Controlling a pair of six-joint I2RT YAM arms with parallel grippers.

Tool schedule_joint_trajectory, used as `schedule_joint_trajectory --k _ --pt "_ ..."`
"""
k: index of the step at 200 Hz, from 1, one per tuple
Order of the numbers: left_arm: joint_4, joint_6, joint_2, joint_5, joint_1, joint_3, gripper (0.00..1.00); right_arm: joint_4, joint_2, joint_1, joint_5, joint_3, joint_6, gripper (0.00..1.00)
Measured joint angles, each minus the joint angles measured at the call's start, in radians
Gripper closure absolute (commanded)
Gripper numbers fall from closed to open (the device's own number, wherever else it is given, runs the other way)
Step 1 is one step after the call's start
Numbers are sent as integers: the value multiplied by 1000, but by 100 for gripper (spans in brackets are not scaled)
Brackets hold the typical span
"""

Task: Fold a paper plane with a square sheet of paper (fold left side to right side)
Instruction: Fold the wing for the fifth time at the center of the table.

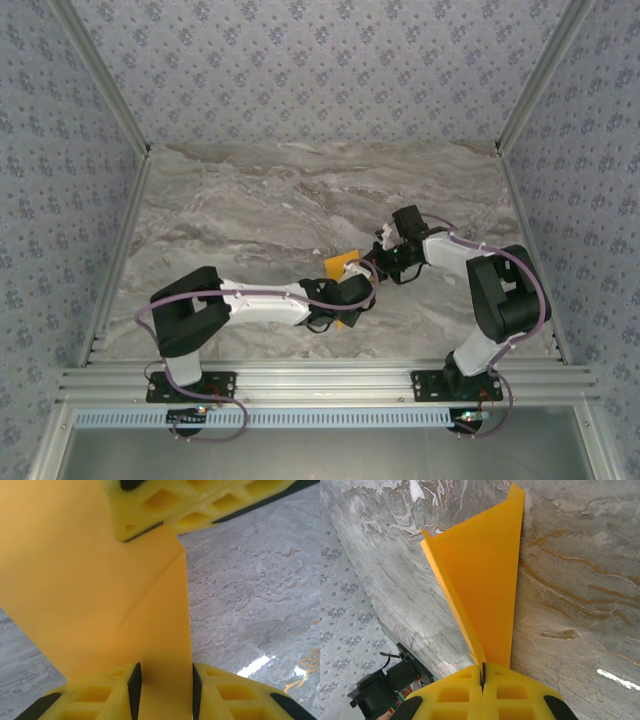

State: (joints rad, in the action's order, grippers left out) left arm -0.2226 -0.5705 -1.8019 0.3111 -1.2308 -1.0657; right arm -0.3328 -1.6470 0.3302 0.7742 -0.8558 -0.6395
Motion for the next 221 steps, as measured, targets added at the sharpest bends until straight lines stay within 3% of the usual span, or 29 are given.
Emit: schedule_joint_trajectory --k 52,101,156,203,221 --pt "-11 2 -3 0 0 -3 82 -6 -3 3 0 -5 0 94" --pt "-14 -3 -3 -1 0 -4 90 -45 10 -2 -17 -37 33 69" --pt "19 -23 16 -96 32 2 91 -61 234 -109 -68 -31 93 21" --pt "167 -89 65 -268 122 71 91 51 295 -175 -17 108 66 1" --pt "223 -122 67 -327 150 105 91 95 286 -171 2 150 30 0"
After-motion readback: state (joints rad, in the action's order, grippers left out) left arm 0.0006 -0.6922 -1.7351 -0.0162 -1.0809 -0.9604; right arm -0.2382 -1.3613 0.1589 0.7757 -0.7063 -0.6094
